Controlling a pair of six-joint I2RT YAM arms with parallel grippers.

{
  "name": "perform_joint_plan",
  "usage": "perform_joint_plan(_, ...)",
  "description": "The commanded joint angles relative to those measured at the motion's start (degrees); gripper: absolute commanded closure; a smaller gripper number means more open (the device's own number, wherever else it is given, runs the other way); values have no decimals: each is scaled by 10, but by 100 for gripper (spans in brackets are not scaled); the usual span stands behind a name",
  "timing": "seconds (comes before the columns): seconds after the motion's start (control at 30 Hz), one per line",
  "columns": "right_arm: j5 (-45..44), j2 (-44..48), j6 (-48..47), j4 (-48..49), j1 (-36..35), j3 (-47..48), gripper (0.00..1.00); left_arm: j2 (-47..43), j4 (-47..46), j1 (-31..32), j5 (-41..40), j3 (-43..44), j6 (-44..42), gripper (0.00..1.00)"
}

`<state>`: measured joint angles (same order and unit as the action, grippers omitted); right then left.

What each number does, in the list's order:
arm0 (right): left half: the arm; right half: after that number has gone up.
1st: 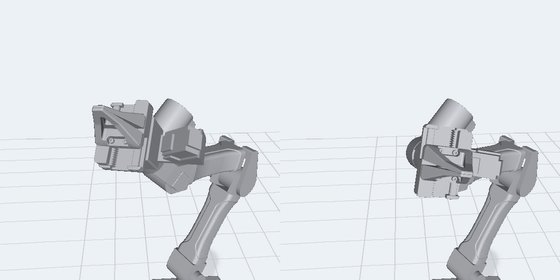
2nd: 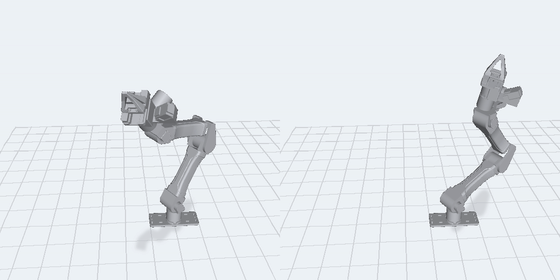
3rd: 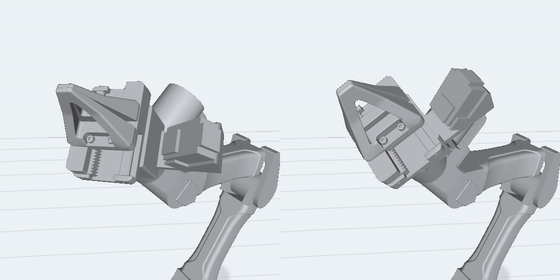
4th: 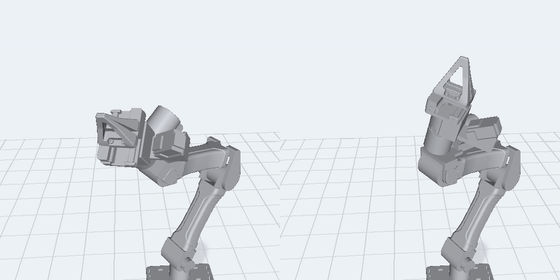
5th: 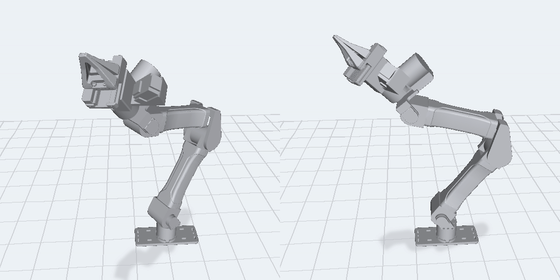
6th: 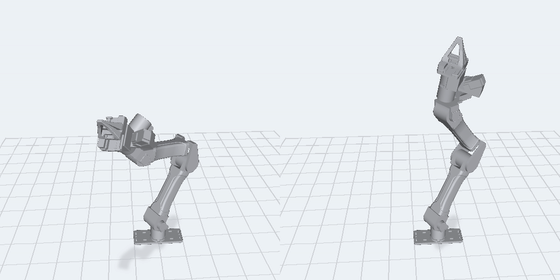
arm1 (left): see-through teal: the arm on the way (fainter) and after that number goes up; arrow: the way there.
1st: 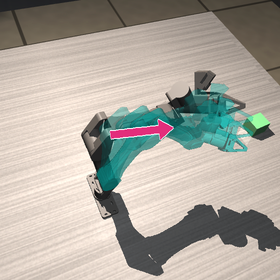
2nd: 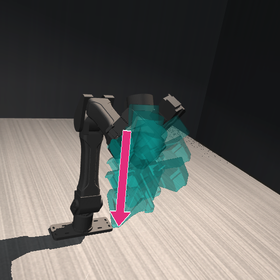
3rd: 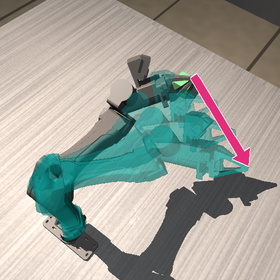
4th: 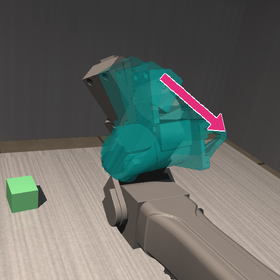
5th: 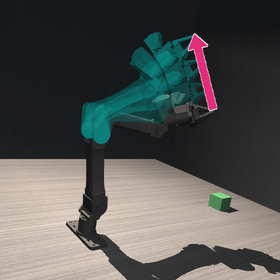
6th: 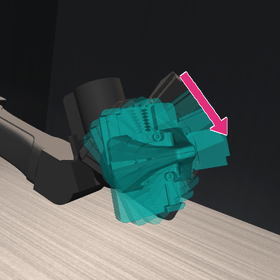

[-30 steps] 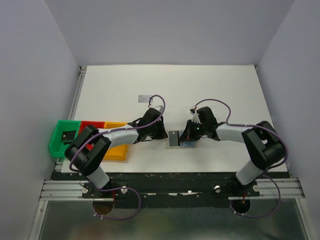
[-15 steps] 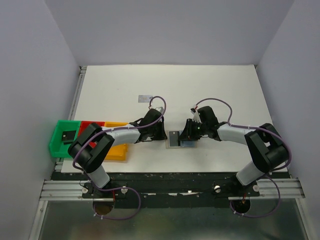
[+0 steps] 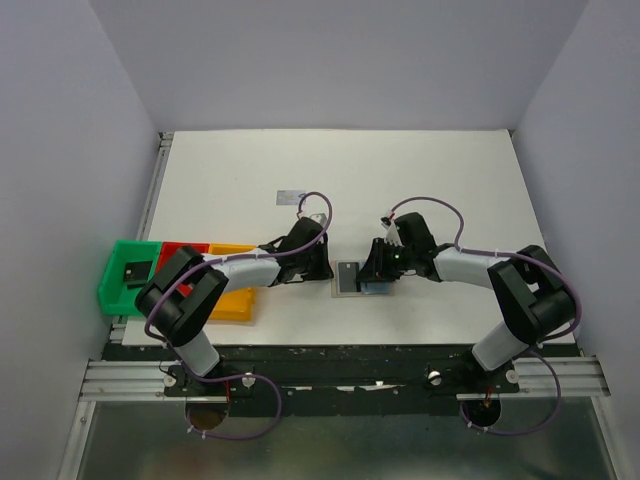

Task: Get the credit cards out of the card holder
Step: Remove the credit card from the card holder.

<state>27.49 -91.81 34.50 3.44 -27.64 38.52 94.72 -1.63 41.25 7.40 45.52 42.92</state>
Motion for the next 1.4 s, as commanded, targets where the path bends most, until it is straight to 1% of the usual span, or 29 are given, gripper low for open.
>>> perform_joint_plan(0.0,-7,1,-4,-9,4,12,66,-30,0,-1,-20,5,-12,97)
perform_joint_plan(0.33,-9,10,-9,-19,4,18,63,-28,-45,-1,17,2,-13,96)
perform_joint_plan(0.57,-9,16,-8,-23,4,26,62,-2,-56,0,35,8,-10,96)
perform_joint_plan(0.87,14,11,-2,-9,4,29,61,13,-34,0,16,6,-4,97)
perform_joint_plan(1.37,9,-22,-1,5,3,20,61,25,-25,0,8,0,1,98)
